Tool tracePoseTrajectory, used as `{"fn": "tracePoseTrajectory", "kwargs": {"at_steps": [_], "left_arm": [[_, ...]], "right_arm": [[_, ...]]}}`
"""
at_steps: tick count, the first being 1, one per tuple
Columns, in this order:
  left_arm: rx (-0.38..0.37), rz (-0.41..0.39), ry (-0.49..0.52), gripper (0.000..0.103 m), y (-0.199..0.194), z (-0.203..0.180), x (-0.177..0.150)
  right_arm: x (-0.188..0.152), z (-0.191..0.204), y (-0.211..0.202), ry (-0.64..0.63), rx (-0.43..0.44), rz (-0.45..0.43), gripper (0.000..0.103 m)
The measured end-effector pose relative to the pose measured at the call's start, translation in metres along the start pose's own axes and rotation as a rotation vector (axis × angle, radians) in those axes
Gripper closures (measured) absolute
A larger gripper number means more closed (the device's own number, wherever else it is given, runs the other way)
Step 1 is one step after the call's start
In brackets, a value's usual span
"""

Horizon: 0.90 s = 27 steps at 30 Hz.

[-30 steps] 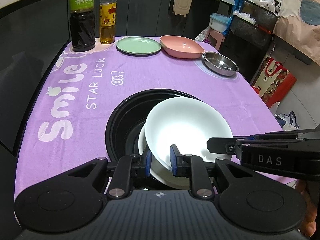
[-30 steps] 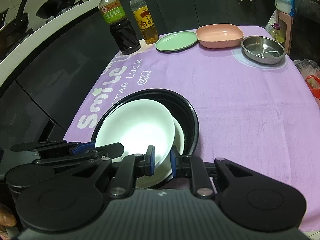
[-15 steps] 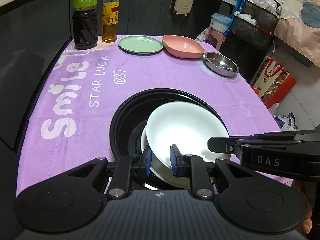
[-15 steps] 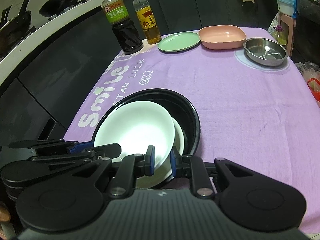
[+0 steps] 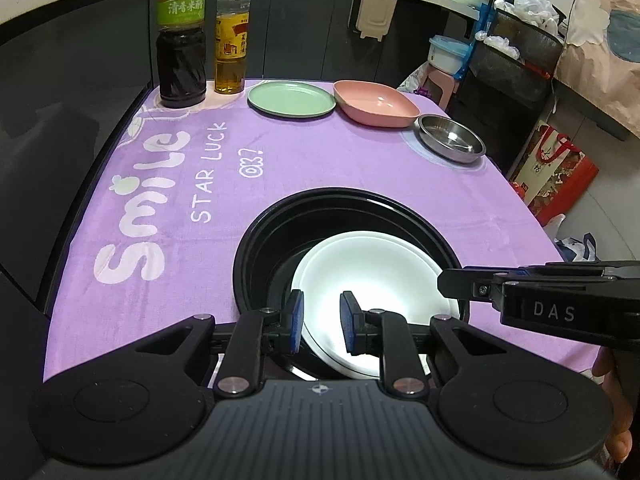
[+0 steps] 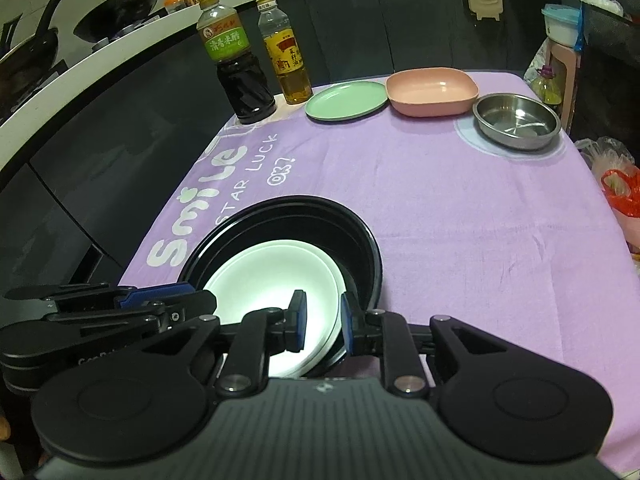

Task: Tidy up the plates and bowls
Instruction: 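Open the left gripper and lift it away from the bowls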

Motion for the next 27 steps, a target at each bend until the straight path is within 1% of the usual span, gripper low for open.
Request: {"fn": "tracePoseTrajectory", "kwargs": {"at_steps": [8,13,15,19,24,27], "left_arm": [[0.000,-0.009,0.002,0.086,-0.002,0.000,0.003],[-0.013,-0.009,-0.001,0.085,-0.003,0.001,0.008],[-0.016,-0.013,0.000,0.084,-0.004,0.001,0.013],[-0.002,-0.038,-0.008,0.084,-0.005,0.006,0.030],[-0.017,-0.064,-0.044,0.083,-0.002,0.019,0.058],[0.015,-0.092,-0.071,0.083,0.006,0.032,0.081]], "right_arm": [[0.002,-0.001,0.000,0.002,0.001,-0.001,0.083],[0.004,-0.004,0.001,0.007,0.009,0.000,0.083],[0.007,-0.006,0.001,0.011,0.012,-0.002,0.078],[0.019,-0.015,0.001,0.026,0.006,-0.019,0.076],[0.041,-0.027,0.003,0.036,0.000,-0.039,0.076],[0.059,-0.036,0.007,0.049,0.000,-0.049,0.076]]}}
Point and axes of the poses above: each gripper's, at about its wrist camera, not at the fingertips, and y roughly the way its jaws point, z to its left, x to its top, the point moved 5 cm from there along y, roughly the way its jaws point, and after that the axes turned 13 degrees about z, right-handed, at the moved point
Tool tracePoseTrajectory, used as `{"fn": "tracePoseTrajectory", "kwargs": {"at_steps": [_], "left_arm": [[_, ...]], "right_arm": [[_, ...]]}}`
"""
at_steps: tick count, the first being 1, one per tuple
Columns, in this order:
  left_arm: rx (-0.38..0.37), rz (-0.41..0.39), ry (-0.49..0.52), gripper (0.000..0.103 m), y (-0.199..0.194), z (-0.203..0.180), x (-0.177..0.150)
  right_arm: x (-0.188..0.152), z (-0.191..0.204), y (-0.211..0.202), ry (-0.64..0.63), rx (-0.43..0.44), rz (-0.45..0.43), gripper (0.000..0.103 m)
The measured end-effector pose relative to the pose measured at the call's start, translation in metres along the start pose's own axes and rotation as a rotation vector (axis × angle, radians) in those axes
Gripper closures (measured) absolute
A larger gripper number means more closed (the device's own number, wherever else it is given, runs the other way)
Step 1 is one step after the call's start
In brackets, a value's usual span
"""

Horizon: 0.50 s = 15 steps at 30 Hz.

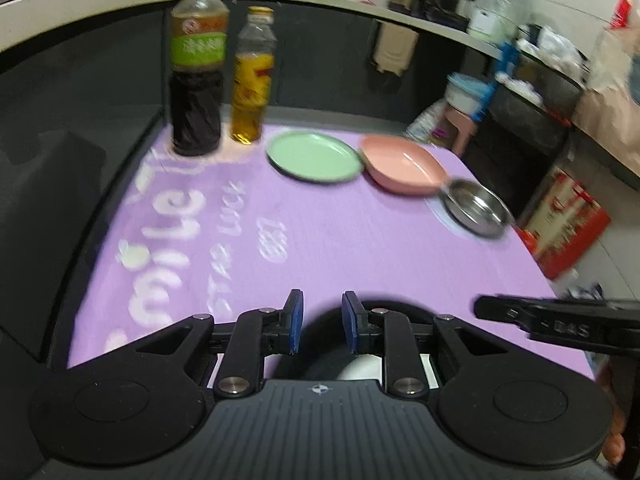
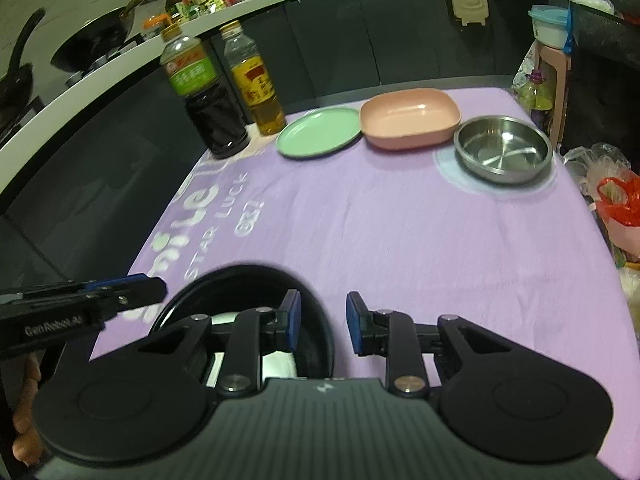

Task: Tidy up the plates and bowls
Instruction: 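Open the left gripper and lift it away from the bowls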

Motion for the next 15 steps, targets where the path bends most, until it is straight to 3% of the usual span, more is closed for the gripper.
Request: {"fn": "tracePoseTrajectory", "kwargs": {"at_steps": [4,15], "left_arm": [[0.034,-0.021,-0.049,0.082,0.018,0.021,0.031],[0.048,0.031,-0.132,0.082,0.079,0.059,0.096]], "right_arm": [[0.026,-0.012,0.012,0.033,0.036,-0.007,0.076],[0.098,-0.042,0.057,0.133,0.068,0.027,0.076]]}}
Point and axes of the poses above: each gripper's, at about its wrist camera, not at the fingertips, and y roughly the way its jaws point, z to its left, x to its top, the point moved 5 cm from there along y, roughly the way its jaws point, and after that the axes turned 13 degrees about z, right-handed, at the moved point
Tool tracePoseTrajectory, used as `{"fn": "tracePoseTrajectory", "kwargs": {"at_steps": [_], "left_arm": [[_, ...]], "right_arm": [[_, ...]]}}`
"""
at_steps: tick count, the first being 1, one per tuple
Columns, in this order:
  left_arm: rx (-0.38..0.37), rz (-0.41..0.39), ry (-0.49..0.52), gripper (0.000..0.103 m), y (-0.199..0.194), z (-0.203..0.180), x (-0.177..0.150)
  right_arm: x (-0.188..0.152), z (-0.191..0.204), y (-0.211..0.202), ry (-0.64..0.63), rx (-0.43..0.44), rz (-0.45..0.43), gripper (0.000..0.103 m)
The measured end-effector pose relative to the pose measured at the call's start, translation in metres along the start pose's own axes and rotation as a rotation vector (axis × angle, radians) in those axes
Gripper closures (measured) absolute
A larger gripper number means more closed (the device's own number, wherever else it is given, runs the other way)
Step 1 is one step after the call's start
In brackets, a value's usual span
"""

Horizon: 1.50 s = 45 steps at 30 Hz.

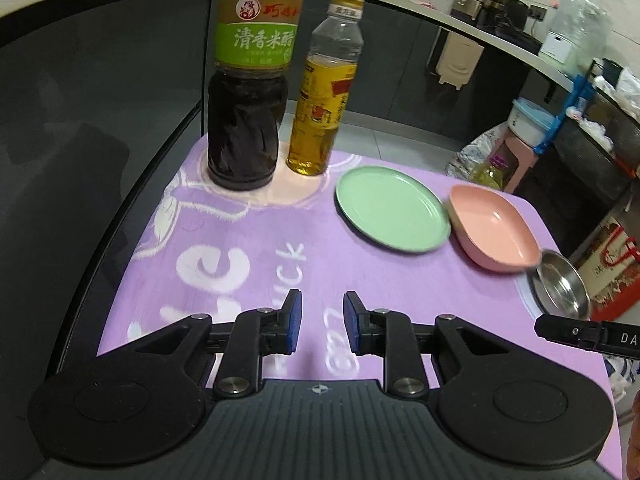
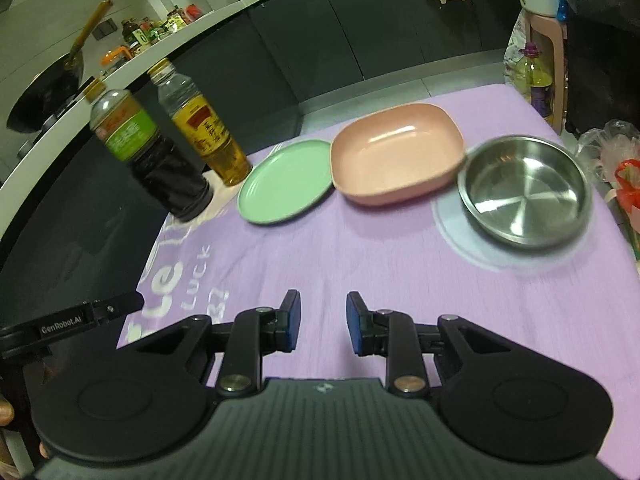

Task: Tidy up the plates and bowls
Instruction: 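Open the left gripper and lift it away from the bowls, then move the left gripper to the green plate and grasp its rim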

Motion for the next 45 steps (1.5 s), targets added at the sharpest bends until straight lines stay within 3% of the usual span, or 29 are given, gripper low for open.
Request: {"fn": "tracePoseTrajectory", "kwargs": {"at_steps": [9,13,16,30,33,37,45], "left_arm": [[-0.036,-0.017,0.010,0.082,0.062,-0.002,0.047],[-0.091,-0.019,-0.006,0.082,0.085,-0.006,0.066],[-0.083,-0.025,-0.002,0.082,0.099,-0.011,0.077],[-0.097,0.030,-0.013,0.084,0.139,-0.013,0.091],[-0.105,0.030,0.031,0.090,0.137,-0.017,0.085],[-0.070,0.011,0.075,0.089,0.122,-0.019,0.071],[-0.057,-0.051,0.069,0.088,0.066,-0.009,0.046]], "right_arm": [[0.049,-0.004,0.047,0.063,0.034,0.020,0.076],[0.064,-0.007,0.065,0.106,0.057,0.027,0.076],[0.073,-0.008,0.076,0.123,0.058,0.028,0.076],[0.083,-0.015,0.103,0.202,0.040,0.021,0.078],[0.083,-0.012,0.108,0.186,0.054,0.028,0.087],[0.077,-0.004,0.101,0.140,0.031,0.026,0.087],[0.054,0.022,0.068,0.047,0.071,0.019,0.087]]}}
Point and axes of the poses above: each gripper's, at about its wrist camera, not at the fingertips, and y roughly the way its jaws point, z to its left, x to its top, the point moved 5 cm from there along y, roughly the way its jaws point, and after that the axes turned 13 degrees about z, right-handed, at the moved point
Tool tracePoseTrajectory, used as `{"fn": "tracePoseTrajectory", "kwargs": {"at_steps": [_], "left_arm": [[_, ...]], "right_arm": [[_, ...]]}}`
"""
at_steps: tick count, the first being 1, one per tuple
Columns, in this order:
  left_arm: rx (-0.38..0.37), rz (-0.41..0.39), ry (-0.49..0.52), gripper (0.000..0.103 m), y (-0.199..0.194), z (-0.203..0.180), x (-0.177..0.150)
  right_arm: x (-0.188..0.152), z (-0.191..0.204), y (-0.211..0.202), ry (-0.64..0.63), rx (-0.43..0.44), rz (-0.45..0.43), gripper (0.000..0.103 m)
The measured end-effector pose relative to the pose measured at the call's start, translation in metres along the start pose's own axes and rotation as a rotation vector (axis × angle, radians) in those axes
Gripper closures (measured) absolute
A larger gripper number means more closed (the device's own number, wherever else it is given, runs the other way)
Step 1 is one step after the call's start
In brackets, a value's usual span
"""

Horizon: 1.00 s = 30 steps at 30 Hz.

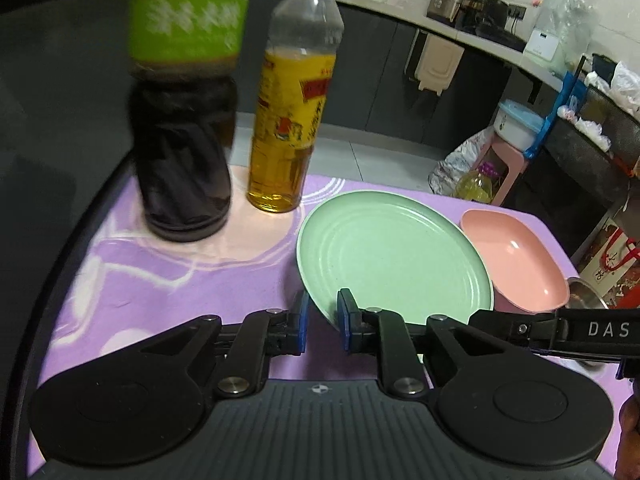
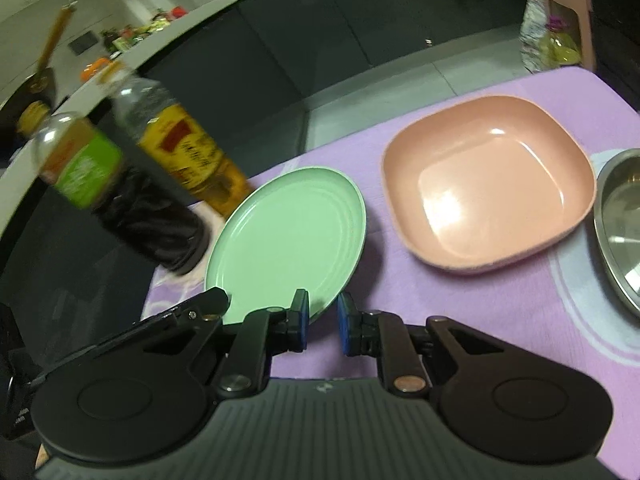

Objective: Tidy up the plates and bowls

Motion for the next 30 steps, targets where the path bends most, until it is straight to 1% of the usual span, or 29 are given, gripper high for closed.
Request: {"fn": "tracePoseTrajectory", "kwargs": {"at_steps": [8,9,10,11,12,14,17,20,23,25,30], "left_arm": [[0.003,-0.062,-0.020,0.087,-0.056,0.009,-0.035],[-0.005,-0.069,-0.023,0.087,-0.062,0.010,-0.040],[-0.030,-0.066,-0.019,0.088,-0.067,0.010,-0.046],[-0.051,-0.054,-0.015,0.086,-0.070,0.010,-0.050],[-0.053,-0.049,-0.016,0.088,-0.074,0.010,-0.054],[-0.062,-0.055,0.000,0.088,-0.078,0.006,-0.061],[-0.019,-0.030,-0.002,0.088,-0.077,0.009,-0.071],[-0.031,-0.024,-0.039,0.088,-0.079,0.021,-0.078],[-0.017,-0.016,-0.096,0.088,-0.076,0.034,-0.079],[-0.016,-0.014,-0.118,0.088,-0.075,0.039,-0.081],[-0.006,-0.014,-0.118,0.088,-0.075,0.039,-0.082]], "right_arm": [[-0.029,0.025,-0.023,-0.083,0.040,0.031,0.087],[-0.033,0.027,-0.025,-0.095,0.041,0.039,0.087],[-0.037,0.030,-0.024,-0.111,0.045,0.052,0.087],[-0.042,0.034,-0.024,-0.127,0.066,0.068,0.087],[-0.046,0.036,-0.024,-0.134,0.078,0.085,0.087],[-0.052,0.044,-0.023,-0.153,0.087,0.101,0.087],[-0.060,0.052,-0.020,-0.170,0.066,0.112,0.087],[-0.060,0.047,-0.024,-0.157,0.049,0.105,0.087],[-0.055,0.032,-0.031,-0.125,-0.011,0.074,0.086],[-0.050,0.024,-0.027,-0.095,-0.037,0.076,0.084],[-0.054,0.011,-0.020,-0.053,-0.035,0.120,0.084]]}}
Point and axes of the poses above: each gripper's, at about its wrist camera, not at the fingertips, and y roughly the way its jaws point, z to its left, x to its top, the point moved 5 cm from there along y, roughly the way its jaws point, and after that the axes turned 13 degrees about z, right-handed, at the moved point
